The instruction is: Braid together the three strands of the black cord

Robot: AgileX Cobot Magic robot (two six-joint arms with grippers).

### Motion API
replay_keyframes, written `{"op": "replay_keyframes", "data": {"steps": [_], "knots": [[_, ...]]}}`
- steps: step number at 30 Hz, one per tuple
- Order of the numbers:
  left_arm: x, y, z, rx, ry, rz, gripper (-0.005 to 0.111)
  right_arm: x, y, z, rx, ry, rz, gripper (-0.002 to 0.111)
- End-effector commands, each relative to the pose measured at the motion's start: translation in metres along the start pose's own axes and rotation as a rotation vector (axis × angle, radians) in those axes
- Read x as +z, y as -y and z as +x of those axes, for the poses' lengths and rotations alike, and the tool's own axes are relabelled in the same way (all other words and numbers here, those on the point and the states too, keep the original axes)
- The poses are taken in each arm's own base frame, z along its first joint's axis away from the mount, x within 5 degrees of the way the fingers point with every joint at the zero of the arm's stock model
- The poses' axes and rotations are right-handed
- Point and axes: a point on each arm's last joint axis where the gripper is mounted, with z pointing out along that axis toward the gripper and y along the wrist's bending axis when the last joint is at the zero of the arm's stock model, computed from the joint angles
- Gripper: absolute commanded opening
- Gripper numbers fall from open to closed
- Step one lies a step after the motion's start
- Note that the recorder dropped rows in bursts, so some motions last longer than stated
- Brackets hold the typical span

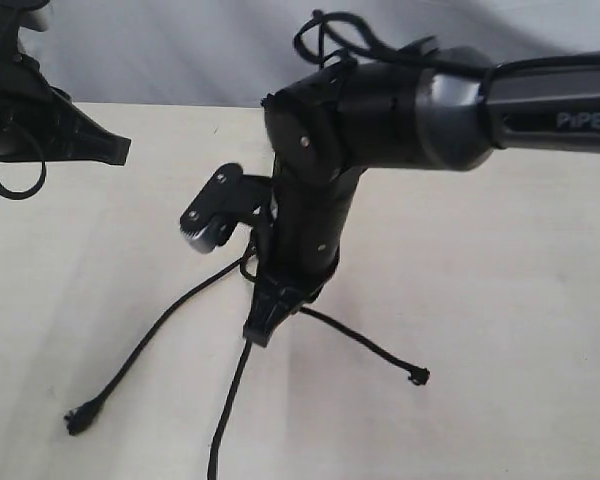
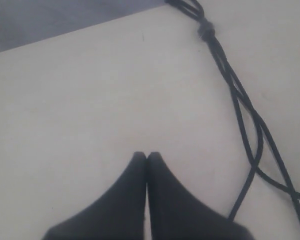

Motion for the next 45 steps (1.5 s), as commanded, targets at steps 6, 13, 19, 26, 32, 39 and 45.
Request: {"op": "replay_keyframes", "data": {"steps": [6,13,19,26,32,39,45], "knots": [[-0.002,-0.001,0.001,-0.004,-0.002,-0.003,0.0,0.001,0.072,0.04,0.276,-0.03,0.052,0.0],[-0.002,-0.001,0.001,0.001,-0.002,-0.003,0.0,0.035,0.098,0.061,0.388,-0.107,0.004,0.0],[-0.002,-0.001,0.001,0.001,-0.002,-0.003,0.0,0.063,0.1,0.064,0.419,-0.145,-0.014,0.0],[-0.002,-0.001,0.002,-0.002,-0.004,-0.002,0.0,0.068,0.097,0.061,0.431,-0.139,-0.01,0.004],[-0.002,0.001,0.003,-0.042,-0.019,0.013,0.0,0.067,0.093,0.056,0.392,-0.147,0.025,0.059],[0.001,0.043,0.01,0.055,-0.075,0.218,0.0,-0.008,0.101,0.052,0.385,0.018,0.134,0.093],[0.019,0.086,0.028,0.12,-0.218,0.315,0.0,-0.111,0.105,0.081,0.48,0.307,0.296,0.093]]}}
